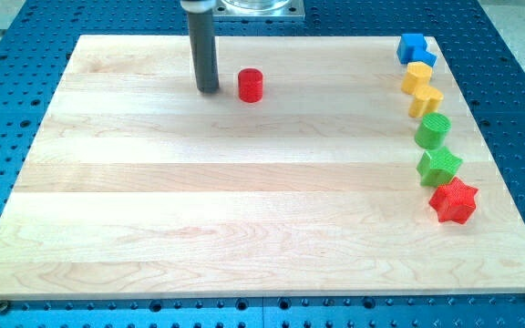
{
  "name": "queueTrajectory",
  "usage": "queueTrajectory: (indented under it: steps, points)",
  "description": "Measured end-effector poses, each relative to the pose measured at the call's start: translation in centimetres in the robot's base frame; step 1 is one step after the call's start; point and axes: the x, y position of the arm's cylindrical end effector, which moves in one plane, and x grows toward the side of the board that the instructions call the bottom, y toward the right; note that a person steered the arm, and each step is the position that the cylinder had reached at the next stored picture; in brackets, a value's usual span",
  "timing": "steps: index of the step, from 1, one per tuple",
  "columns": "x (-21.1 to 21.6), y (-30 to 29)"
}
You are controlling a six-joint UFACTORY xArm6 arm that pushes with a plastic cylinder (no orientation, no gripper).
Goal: Push the red circle to the bottom of the red star
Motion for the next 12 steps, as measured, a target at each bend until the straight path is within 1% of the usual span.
queueTrajectory:
  steps: [1,2,3,4,5,6,7,8,9,10,11,12]
  points:
    - [1.5,5.9]
    - [6.7,13.1]
    - [14.3,17.6]
    - [11.4,11.0]
    - [8.2,8.3]
    - [6.2,14.0]
    - [7.6,15.9]
    - [13.5,17.9]
    - [11.6,15.6]
    - [10.0,19.5]
    - [11.3,21.4]
    - [17.6,21.5]
